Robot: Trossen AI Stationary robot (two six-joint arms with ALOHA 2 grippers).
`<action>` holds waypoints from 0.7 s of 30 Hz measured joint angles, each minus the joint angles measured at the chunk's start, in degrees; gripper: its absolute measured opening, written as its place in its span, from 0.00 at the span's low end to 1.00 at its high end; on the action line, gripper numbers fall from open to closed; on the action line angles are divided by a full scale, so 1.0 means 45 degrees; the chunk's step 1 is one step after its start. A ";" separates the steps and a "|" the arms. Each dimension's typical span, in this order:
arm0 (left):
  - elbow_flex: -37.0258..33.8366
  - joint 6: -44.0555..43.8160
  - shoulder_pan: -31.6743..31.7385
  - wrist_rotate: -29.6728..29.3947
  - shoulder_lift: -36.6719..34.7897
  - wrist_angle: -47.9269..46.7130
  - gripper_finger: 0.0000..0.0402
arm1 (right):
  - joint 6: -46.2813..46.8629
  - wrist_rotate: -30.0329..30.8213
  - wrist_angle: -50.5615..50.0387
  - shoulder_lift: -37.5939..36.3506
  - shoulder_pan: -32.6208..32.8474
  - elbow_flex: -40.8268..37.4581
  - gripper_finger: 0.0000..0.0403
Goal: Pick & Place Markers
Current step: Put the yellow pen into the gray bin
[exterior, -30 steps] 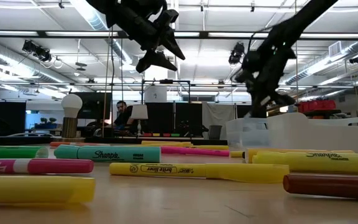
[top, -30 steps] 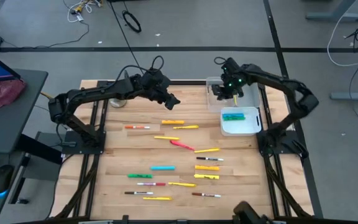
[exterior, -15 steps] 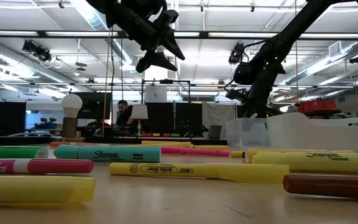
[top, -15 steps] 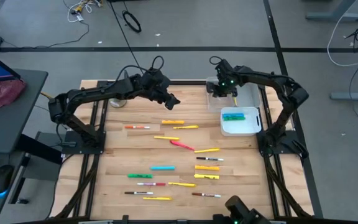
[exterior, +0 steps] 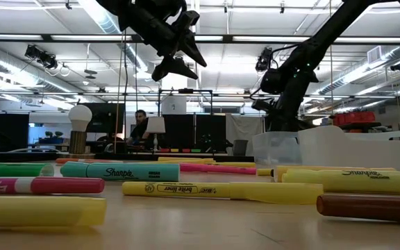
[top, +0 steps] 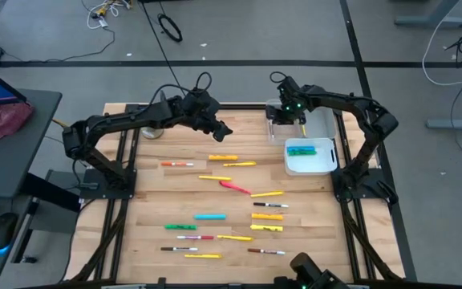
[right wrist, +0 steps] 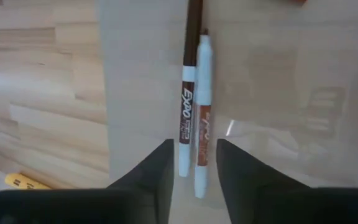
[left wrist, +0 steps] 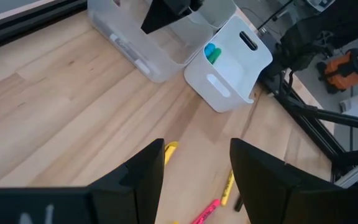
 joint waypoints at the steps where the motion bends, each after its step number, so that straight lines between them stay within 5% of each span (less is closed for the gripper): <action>1: 0.0000 0.0000 -0.0021 0.0000 0.0000 0.0000 0.47 | -0.0239 0.0006 0.0061 0.0000 0.0007 0.0000 0.34; 9: 0.0000 -0.0005 -0.0349 0.0000 0.0000 0.0000 0.47 | -0.2065 -0.0046 0.0046 -0.1105 0.0098 0.0000 0.41; 21: 0.0000 0.0110 -0.0847 0.0175 0.0000 -0.0703 0.47 | -0.4830 0.1541 -0.0606 -0.6553 0.2968 0.0000 0.36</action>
